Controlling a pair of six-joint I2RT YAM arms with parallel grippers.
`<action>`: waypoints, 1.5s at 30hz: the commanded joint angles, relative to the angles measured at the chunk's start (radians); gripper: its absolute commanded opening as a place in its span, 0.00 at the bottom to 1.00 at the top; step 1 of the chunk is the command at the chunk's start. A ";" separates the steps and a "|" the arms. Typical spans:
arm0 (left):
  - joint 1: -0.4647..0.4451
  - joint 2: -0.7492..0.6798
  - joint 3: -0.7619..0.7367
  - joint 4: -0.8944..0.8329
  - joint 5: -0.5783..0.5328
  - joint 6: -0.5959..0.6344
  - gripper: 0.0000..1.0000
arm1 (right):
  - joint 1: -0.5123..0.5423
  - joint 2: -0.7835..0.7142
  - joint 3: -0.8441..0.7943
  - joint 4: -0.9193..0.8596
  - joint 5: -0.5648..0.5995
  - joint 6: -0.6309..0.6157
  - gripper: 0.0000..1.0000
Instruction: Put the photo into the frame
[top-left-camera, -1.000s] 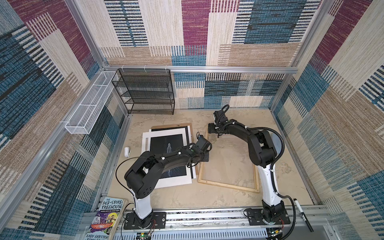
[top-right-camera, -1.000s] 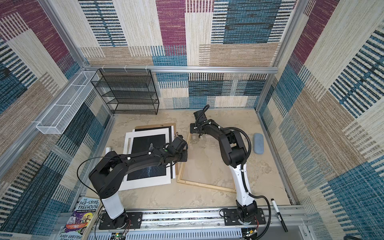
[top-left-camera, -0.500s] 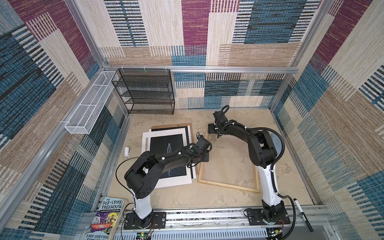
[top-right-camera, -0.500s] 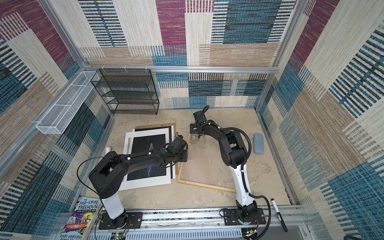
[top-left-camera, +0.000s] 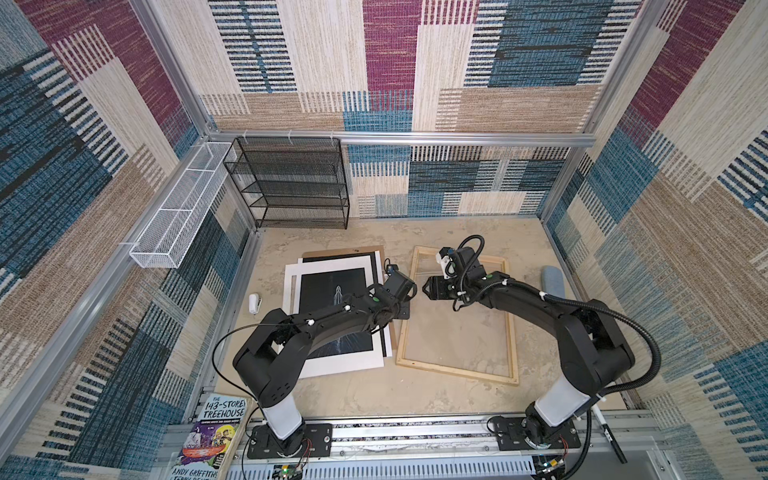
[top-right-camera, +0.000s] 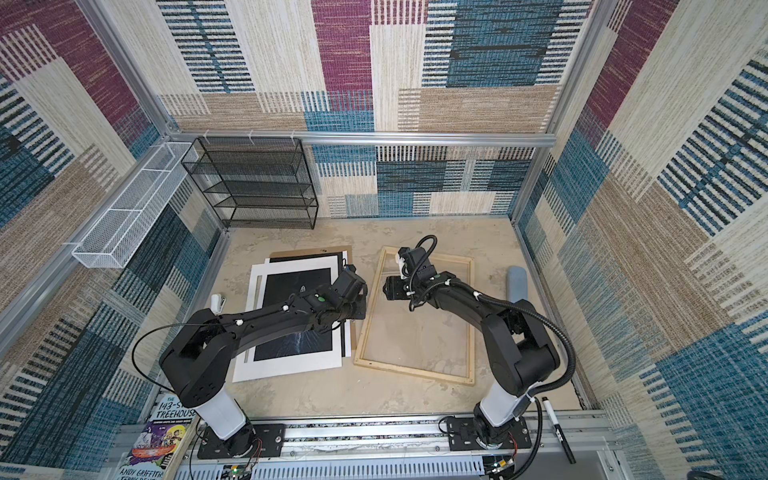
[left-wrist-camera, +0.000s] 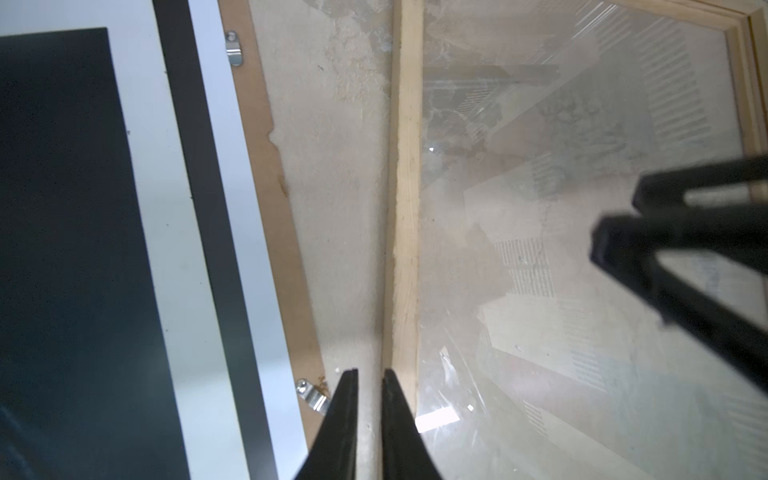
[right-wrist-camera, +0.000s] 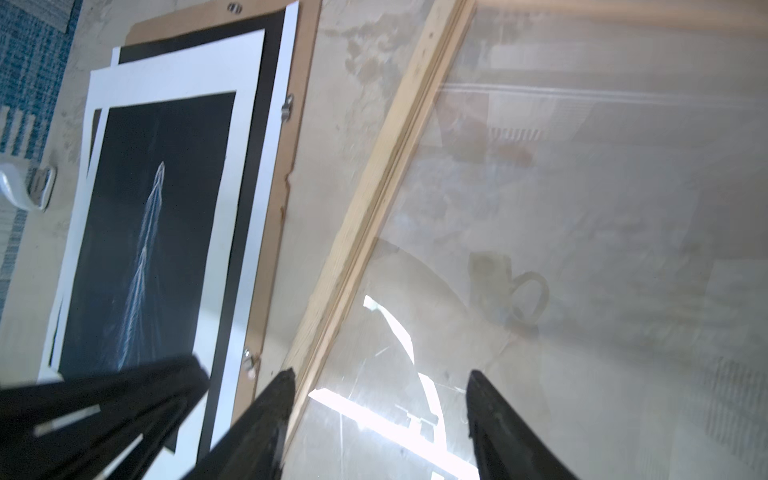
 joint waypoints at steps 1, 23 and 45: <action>0.018 -0.009 -0.004 -0.018 -0.024 0.025 0.16 | 0.053 -0.089 -0.097 0.082 -0.056 0.079 0.67; 0.065 0.032 -0.015 -0.016 -0.002 -0.016 0.17 | 0.312 -0.134 -0.345 0.265 -0.157 0.288 0.64; 0.064 0.040 -0.014 -0.009 0.034 -0.024 0.17 | 0.314 -0.107 -0.347 0.224 -0.099 0.293 0.65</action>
